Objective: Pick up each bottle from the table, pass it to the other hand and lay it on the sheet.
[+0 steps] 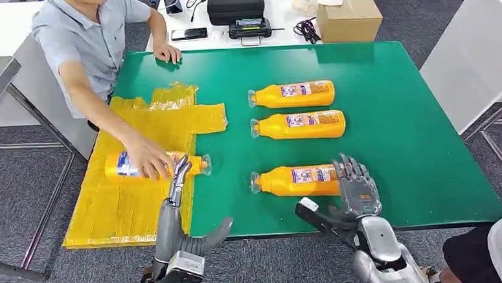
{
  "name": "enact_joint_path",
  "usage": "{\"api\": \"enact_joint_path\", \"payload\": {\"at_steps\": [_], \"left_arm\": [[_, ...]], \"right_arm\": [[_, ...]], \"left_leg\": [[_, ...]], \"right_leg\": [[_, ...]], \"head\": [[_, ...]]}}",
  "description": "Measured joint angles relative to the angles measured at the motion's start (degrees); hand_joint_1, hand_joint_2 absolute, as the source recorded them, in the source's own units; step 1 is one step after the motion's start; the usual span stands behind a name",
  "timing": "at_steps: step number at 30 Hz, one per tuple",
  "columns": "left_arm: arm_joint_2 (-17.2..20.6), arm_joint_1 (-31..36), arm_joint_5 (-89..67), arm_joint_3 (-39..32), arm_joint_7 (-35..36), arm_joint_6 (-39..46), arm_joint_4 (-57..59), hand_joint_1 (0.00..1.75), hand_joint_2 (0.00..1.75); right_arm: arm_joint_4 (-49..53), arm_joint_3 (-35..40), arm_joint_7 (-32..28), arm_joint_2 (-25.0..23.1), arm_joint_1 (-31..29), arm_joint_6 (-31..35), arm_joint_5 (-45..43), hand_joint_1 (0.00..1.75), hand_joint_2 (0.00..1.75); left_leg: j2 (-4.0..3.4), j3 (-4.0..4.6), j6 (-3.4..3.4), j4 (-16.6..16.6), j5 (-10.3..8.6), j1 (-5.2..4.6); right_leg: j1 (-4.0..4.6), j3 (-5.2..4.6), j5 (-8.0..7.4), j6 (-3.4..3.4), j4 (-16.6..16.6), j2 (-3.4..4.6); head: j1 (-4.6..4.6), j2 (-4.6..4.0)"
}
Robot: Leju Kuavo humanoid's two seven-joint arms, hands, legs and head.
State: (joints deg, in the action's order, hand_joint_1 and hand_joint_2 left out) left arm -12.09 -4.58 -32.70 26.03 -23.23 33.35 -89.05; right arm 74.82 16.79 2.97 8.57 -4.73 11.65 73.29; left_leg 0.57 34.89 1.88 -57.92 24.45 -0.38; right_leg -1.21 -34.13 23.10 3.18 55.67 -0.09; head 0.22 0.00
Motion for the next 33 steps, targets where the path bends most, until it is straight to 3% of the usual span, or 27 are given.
{"api": "enact_joint_path", "payload": {"at_steps": [18, 33], "left_arm": [[0.0, 1.0, -0.2, 1.5, -0.1, 0.2, 0.6, 0.0, 1.75], [0.0, 2.9, -0.8, 3.1, -0.2, -0.4, 3.0, 0.0, 1.75]], "right_arm": [[-6.0, 0.9, 0.5, 0.4, -5.0, 0.5, 0.1, 0.0, 1.75], [-12.4, 0.8, -5.1, 0.7, -8.0, -5.7, -11.9, 0.0, 1.75]], "left_leg": [[0.0, 0.01, 0.0, 0.0, 0.0, 0.01], [-0.07, -0.14, 0.0, 0.0, 0.01, 0.01]], "right_leg": [[0.0, 0.0, 0.0, 0.0, 0.0, 0.0], [0.01, 0.09, 0.0, -0.01, 0.0, 0.02]], "head": [[0.0, 0.0], [0.02, 0.0]]}}
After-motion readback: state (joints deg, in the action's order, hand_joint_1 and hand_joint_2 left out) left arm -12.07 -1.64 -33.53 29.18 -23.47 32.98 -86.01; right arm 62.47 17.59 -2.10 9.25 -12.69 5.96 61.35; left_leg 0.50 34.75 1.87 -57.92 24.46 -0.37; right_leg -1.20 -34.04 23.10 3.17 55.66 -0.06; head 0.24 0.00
